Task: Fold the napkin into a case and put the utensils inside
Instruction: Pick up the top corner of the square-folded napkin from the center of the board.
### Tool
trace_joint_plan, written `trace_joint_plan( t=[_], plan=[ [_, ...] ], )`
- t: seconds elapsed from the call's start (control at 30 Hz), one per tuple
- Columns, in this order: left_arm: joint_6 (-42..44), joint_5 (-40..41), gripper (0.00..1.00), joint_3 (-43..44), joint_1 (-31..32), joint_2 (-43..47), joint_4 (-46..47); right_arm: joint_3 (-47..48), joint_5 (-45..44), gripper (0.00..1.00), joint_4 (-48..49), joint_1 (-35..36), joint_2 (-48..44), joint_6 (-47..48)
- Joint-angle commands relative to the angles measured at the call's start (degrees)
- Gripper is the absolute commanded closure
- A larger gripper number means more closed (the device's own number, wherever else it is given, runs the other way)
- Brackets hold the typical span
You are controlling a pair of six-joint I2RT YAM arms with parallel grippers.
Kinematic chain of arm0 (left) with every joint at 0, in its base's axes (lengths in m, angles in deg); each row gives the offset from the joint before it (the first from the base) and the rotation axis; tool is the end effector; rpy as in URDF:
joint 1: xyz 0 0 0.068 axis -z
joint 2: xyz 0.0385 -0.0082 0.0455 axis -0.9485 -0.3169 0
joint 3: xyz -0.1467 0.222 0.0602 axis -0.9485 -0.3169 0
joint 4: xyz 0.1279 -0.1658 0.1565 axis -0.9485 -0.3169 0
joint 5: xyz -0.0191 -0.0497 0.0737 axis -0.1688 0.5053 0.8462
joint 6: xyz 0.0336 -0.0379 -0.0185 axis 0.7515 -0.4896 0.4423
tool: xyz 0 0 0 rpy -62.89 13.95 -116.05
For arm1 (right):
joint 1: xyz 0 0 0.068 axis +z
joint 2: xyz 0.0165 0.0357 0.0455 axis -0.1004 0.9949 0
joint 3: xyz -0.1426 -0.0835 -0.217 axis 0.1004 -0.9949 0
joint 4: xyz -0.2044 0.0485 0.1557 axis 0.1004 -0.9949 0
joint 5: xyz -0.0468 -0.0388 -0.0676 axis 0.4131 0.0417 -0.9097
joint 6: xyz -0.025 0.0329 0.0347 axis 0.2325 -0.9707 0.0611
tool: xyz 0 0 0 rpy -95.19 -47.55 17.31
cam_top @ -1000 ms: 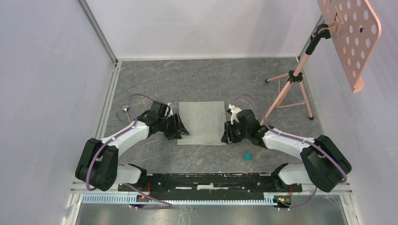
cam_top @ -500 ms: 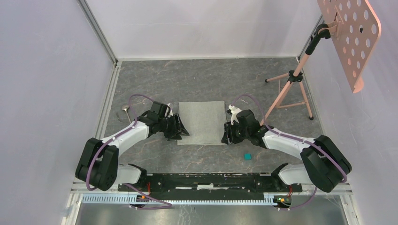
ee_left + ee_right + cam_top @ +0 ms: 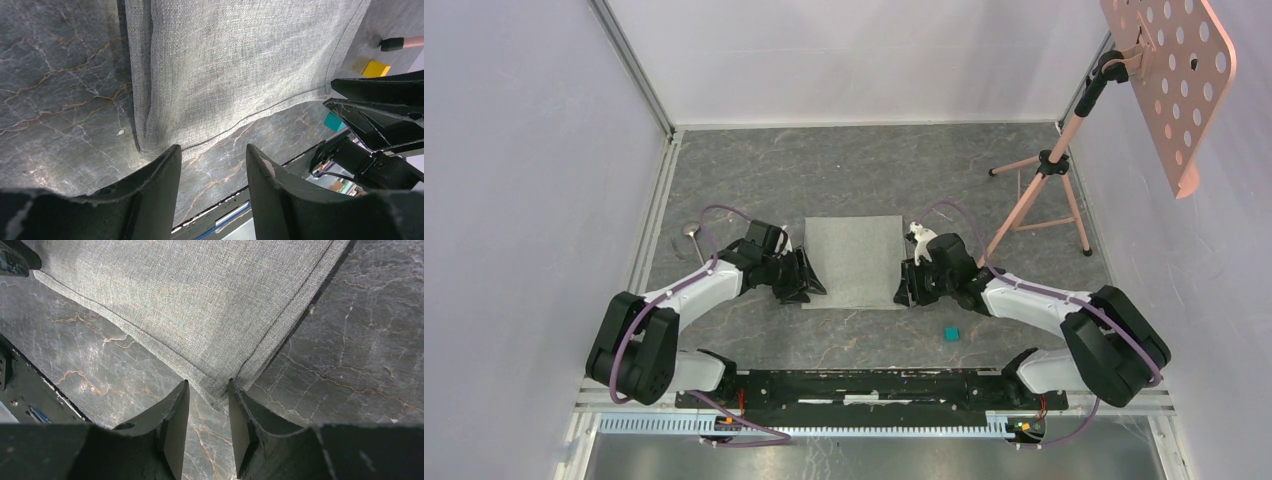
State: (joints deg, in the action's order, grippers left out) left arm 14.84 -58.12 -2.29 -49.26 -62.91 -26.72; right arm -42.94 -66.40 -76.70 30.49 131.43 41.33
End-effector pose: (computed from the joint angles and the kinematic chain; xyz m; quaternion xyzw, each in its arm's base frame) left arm 0.2122 -0.1026 0.1639 -0.0932 0.9408 -0.3056 0.1132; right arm 0.1913 0.1519 0.1556 -0.1364 0.9120 0.2929 0.2528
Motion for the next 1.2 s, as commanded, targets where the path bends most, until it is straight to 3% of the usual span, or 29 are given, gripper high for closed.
trace_joint_plan(
  t=[0.0, 0.43, 0.67, 0.8, 1.17],
  plan=[
    [2.33, -0.79, 0.42, -0.59, 0.19, 1.19, 1.20, 0.10, 1.53, 0.60, 4.08, 0.04, 1.66, -0.84],
    [1.30, 11.52, 0.42, -1.89, 0.22, 7.90, -4.00, -0.47, 3.23, 0.57, 7.32, 0.05, -0.05, -4.39],
    [2.04, 8.76, 0.38, -1.98, 0.24, 6.12, -3.20, -3.68, 8.67, 0.54, 17.08, -0.02, 1.60, -12.13],
    [2.67, 7.51, 0.38, -2.00, 0.23, 4.41, -3.18, -3.60, 7.89, 0.53, 16.01, 0.03, 1.17, -11.77],
    [2.60, 4.66, 0.52, -2.44, 0.22, 2.41, -1.35, -4.11, 2.42, 0.52, 10.58, -0.05, -1.41, -9.22]
  ],
)
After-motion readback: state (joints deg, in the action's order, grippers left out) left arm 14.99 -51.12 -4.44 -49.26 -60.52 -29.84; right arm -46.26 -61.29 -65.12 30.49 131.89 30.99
